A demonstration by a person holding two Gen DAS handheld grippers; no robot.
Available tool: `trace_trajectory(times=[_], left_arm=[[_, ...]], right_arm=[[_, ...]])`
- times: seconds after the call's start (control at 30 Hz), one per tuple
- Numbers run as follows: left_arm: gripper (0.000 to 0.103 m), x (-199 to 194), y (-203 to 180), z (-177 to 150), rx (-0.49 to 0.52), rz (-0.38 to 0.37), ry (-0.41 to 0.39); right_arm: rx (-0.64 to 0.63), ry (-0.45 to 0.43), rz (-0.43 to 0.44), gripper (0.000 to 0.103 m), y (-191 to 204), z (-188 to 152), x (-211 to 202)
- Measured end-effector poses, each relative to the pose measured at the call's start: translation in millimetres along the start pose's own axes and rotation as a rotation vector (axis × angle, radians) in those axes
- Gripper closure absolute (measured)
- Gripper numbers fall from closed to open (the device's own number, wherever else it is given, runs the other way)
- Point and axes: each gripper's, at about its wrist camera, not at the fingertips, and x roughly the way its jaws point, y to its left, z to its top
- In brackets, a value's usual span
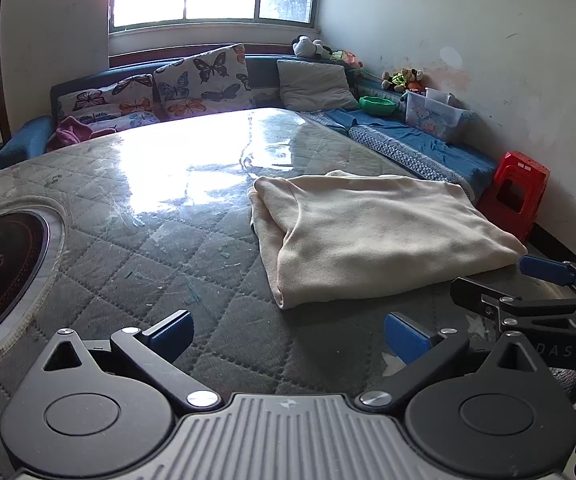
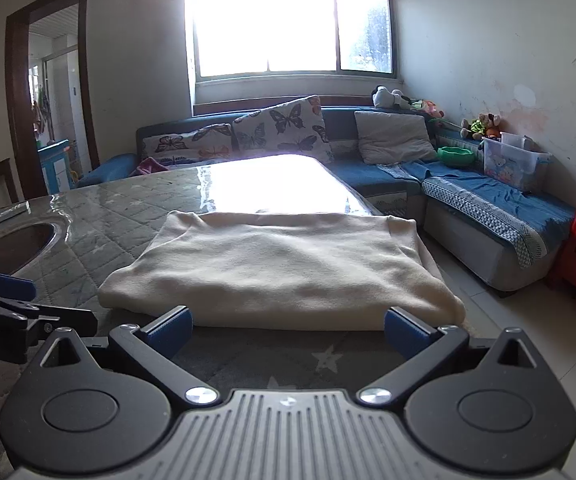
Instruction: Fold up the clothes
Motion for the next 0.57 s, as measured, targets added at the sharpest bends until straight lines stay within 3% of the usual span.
trace_trajectory(times=[0.57], left_arm=[[0.000, 16, 3, 7, -0.011, 0.006, 0.020]], right_arm=[[0.026, 0.059, -0.053, 0.000, -8, 0, 19]])
